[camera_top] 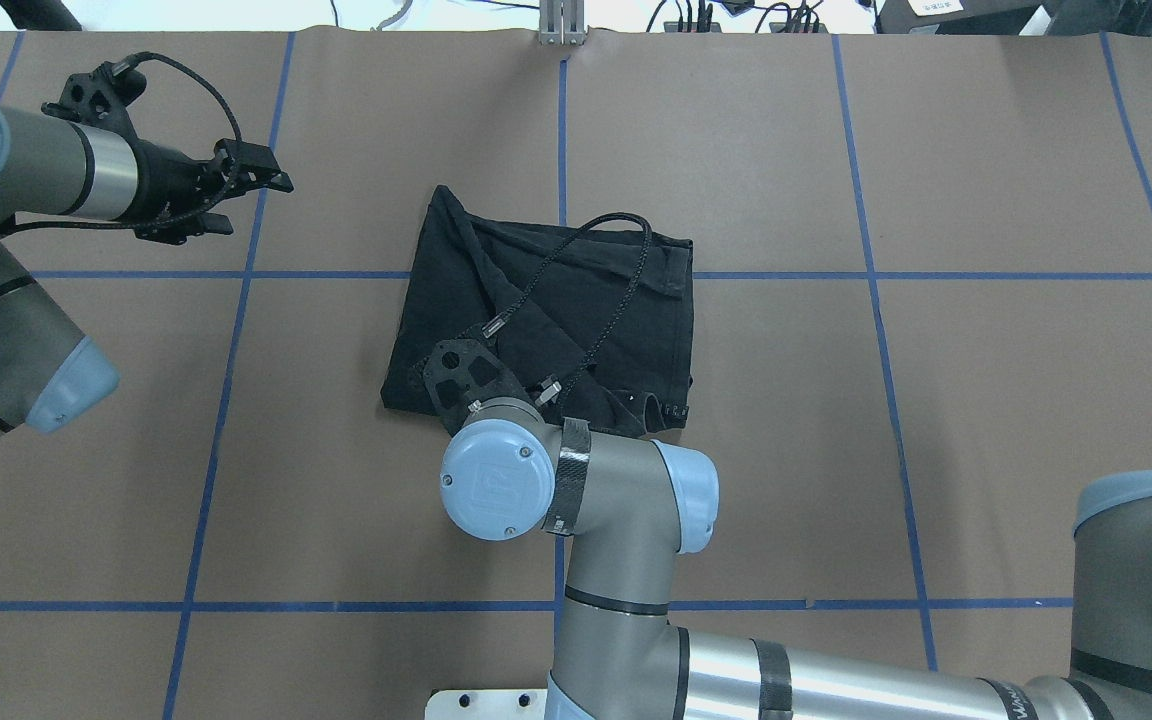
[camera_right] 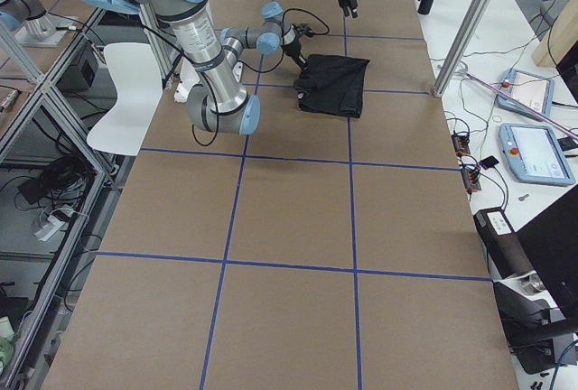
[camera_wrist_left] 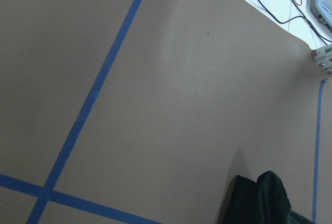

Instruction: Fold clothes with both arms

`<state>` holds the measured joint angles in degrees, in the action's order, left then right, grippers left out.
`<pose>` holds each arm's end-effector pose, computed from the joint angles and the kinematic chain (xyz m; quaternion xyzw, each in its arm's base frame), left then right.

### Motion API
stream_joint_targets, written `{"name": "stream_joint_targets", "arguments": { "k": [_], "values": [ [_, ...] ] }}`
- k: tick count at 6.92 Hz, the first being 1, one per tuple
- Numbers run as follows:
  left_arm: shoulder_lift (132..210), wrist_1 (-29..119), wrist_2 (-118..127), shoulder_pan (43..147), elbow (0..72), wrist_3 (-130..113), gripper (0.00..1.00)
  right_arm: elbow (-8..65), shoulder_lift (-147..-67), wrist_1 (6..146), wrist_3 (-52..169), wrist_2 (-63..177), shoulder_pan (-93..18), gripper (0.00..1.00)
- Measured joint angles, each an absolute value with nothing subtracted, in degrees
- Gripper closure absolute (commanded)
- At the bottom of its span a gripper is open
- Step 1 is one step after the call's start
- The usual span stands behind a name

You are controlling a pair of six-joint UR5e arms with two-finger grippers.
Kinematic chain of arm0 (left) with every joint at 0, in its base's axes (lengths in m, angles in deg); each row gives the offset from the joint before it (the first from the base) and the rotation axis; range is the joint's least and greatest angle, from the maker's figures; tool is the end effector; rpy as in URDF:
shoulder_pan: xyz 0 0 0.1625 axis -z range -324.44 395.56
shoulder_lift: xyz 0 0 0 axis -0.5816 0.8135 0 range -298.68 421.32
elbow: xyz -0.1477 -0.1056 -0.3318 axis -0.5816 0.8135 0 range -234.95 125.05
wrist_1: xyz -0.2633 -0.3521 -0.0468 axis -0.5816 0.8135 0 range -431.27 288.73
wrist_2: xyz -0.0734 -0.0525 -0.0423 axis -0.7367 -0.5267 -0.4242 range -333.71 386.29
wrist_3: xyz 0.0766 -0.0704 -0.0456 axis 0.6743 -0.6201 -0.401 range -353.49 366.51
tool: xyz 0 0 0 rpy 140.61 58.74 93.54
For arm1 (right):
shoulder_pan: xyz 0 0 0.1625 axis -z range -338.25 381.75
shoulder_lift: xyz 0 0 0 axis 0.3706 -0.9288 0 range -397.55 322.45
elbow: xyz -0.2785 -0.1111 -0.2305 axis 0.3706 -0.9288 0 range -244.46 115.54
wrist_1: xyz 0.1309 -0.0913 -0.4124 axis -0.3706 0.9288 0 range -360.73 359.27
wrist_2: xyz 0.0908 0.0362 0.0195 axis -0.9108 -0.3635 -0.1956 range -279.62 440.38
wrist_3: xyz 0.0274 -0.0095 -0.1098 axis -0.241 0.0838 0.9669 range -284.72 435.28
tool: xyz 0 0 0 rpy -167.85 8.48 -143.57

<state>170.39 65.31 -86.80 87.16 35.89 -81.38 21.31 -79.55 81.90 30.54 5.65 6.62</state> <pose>0.3377 -0.5689 0.3267 0.0934 0.5548 -0.2434 0.7901 -0.6653 -0.3490 0.1150 0.3187 -0.3094 -0.1770 0.8783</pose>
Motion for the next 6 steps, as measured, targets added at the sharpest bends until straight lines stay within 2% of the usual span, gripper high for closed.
{"name": "stream_joint_targets", "arguments": {
  "k": [4,6],
  "values": [
    [170.8,65.08,-87.94,88.13,36.11,-81.38,0.0,27.23,-80.08,86.34,30.56,2.54,3.32,1.0],
    [170.92,65.06,-87.97,88.26,36.27,-81.38,0.0,27.71,-81.27,86.64,31.88,1.17,-0.57,1.0]
  ]
}}
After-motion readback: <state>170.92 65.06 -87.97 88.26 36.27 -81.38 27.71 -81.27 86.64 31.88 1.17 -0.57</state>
